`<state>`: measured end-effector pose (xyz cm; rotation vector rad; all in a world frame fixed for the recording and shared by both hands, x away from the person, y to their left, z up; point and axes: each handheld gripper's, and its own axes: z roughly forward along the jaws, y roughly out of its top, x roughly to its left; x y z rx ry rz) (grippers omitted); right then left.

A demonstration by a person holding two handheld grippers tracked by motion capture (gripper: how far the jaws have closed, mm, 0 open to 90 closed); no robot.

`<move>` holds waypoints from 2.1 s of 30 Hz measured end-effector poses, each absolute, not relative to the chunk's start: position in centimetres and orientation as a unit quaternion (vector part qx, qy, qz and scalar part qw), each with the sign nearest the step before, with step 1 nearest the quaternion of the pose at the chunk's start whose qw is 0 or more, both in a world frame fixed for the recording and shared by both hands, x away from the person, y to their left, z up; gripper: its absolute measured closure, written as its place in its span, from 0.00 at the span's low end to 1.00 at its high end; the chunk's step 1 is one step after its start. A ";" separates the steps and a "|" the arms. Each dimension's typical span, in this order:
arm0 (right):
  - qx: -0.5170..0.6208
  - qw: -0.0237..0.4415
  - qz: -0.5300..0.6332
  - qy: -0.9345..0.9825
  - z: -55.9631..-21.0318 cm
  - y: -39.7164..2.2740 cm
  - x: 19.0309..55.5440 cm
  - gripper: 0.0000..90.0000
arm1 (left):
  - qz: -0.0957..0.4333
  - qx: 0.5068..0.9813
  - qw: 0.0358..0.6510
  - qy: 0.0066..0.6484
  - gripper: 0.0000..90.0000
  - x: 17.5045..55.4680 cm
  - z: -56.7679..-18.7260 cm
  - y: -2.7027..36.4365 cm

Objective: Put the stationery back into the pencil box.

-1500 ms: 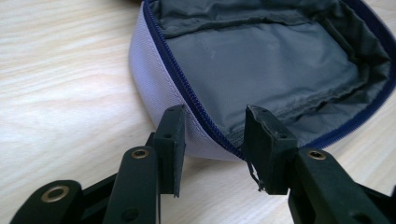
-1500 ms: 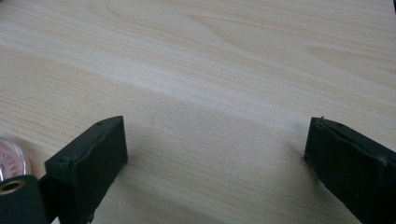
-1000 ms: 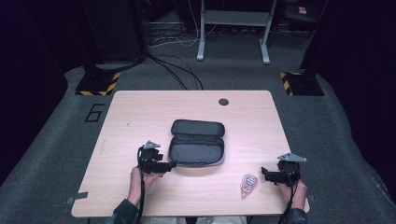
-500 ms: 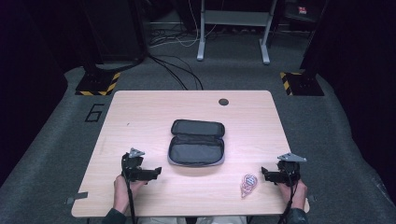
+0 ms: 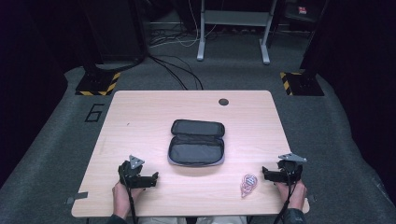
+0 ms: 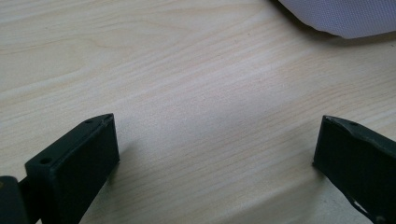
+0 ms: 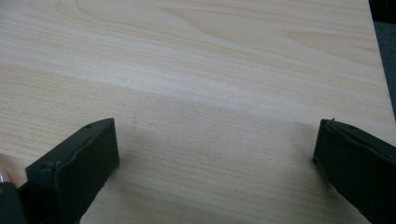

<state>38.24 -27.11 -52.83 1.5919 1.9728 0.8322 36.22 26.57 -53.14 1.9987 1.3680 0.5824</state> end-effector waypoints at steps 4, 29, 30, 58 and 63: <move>0.597 0.229 0.319 0.699 -52.5 -27.3 37.4 0.00 | 0.222 0.760 0.320 0.520 0.00 36.2 -53.1 26.6; 0.607 0.202 0.332 0.693 -51.5 -17.9 31.8 0.07 | 0.223 0.759 0.322 0.521 0.00 36.2 -53.2 26.5; 0.609 0.204 0.332 0.691 -51.7 -17.8 31.8 0.08 | 0.223 0.759 0.322 0.521 0.00 36.2 -53.2 26.5; 0.594 0.222 0.305 0.710 -51.9 -18.4 31.4 0.42 | 0.223 0.758 0.322 0.521 0.00 36.2 -53.2 26.5; 0.580 0.224 0.312 0.719 -52.0 -18.5 31.6 0.42 | 0.223 0.758 0.322 0.521 0.00 36.2 -53.2 26.5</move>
